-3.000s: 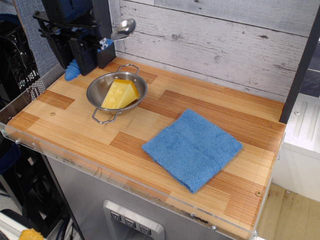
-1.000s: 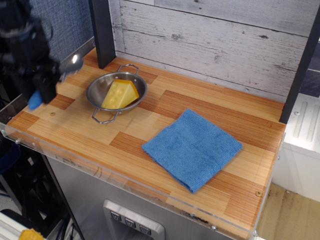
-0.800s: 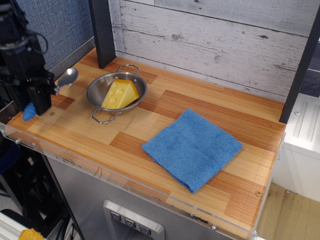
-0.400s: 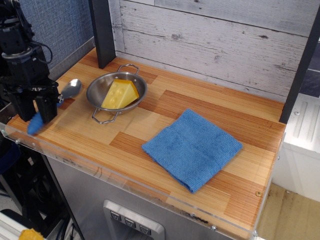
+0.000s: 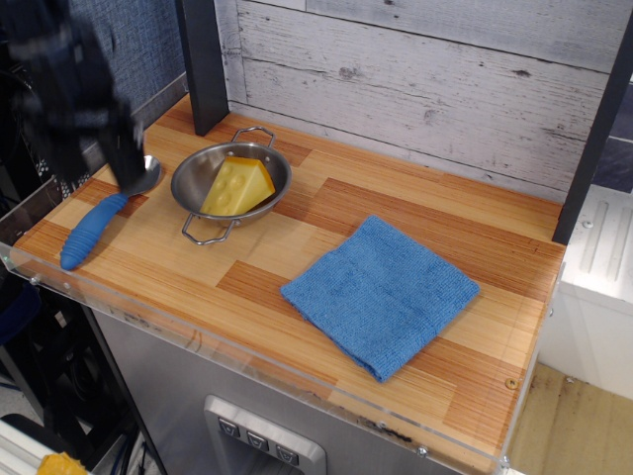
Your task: Place the spoon to the left of the bowl.
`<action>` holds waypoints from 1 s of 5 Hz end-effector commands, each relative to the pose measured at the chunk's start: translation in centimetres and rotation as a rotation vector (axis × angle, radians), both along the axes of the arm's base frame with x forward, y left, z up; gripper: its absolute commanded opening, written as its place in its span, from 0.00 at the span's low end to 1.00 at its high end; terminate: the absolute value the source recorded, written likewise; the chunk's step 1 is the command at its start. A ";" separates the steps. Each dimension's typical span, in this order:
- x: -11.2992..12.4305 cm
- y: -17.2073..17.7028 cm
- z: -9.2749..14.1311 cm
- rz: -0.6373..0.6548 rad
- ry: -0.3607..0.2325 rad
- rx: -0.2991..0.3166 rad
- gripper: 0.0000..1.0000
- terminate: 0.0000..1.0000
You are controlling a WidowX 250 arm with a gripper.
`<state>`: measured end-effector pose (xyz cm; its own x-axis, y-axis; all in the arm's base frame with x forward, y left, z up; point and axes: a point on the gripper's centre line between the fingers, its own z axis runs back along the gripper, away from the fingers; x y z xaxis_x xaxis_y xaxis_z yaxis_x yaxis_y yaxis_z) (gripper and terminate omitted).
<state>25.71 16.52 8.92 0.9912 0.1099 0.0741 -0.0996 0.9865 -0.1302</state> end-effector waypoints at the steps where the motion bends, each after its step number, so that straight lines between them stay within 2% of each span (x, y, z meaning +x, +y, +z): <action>1: 0.2 -7.2 10.1 -0.060 -0.168 0.026 1.00 0.00; 2: 1.3 -10.8 10.7 -0.049 -0.125 0.025 1.00 0.00; 3: 1.5 -12.5 10.8 -0.031 -0.078 0.059 1.00 0.00; 4: 1.3 -13.1 11.2 -0.136 -0.055 0.068 1.00 0.00; 5: 1.3 -13.1 11.2 -0.136 -0.055 0.068 1.00 0.00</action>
<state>27.85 3.52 18.98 0.9953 -0.0265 0.0936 0.0333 0.9969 -0.0717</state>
